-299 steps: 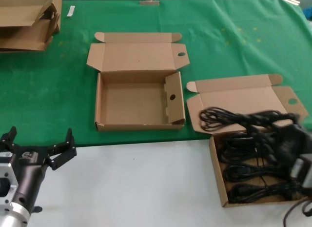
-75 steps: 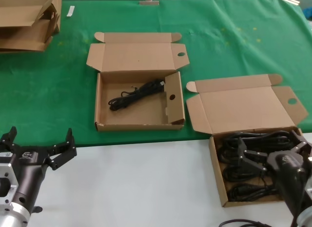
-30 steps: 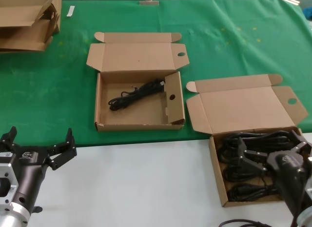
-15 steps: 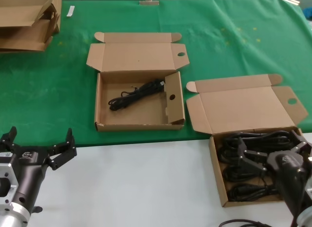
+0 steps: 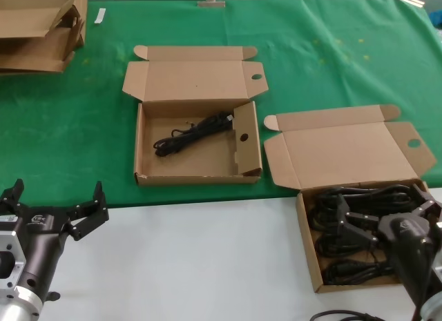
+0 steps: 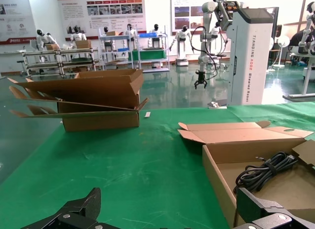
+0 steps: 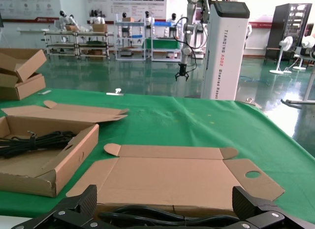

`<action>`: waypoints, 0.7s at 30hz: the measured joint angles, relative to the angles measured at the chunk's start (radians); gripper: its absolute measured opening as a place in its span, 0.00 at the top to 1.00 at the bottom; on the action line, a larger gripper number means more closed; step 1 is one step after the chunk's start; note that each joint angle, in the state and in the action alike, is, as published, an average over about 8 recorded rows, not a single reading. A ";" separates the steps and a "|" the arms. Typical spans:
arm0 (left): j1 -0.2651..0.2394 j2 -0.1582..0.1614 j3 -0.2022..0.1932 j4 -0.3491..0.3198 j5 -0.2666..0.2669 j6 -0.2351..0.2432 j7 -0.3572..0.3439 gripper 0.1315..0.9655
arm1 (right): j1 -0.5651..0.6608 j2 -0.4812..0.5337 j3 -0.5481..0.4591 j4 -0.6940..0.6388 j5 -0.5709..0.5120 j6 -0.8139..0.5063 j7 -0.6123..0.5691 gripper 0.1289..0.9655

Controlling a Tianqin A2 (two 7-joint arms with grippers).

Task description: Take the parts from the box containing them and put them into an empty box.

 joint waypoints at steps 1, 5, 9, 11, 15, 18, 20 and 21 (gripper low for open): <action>0.000 0.000 0.000 0.000 0.000 0.000 0.000 0.00 | 0.000 0.000 0.000 0.000 0.000 0.000 0.000 0.00; 0.000 0.000 0.000 0.000 0.000 0.000 0.000 0.00 | 0.000 0.000 0.000 0.000 0.000 0.000 0.000 0.00; 0.000 0.000 0.000 0.000 0.000 0.000 0.000 0.00 | 0.000 0.000 0.000 0.000 0.000 0.000 0.000 0.00; 0.000 0.000 0.000 0.000 0.000 0.000 0.000 0.00 | 0.000 0.000 0.000 0.000 0.000 0.000 0.000 0.00; 0.000 0.000 0.000 0.000 0.000 0.000 0.000 0.00 | 0.000 0.000 0.000 0.000 0.000 0.000 0.000 0.00; 0.000 0.000 0.000 0.000 0.000 0.000 0.000 0.00 | 0.000 0.000 0.000 0.000 0.000 0.000 0.000 0.00; 0.000 0.000 0.000 0.000 0.000 0.000 0.000 0.00 | 0.000 0.000 0.000 0.000 0.000 0.000 0.000 0.00; 0.000 0.000 0.000 0.000 0.000 0.000 0.000 0.00 | 0.000 0.000 0.000 0.000 0.000 0.000 0.000 0.00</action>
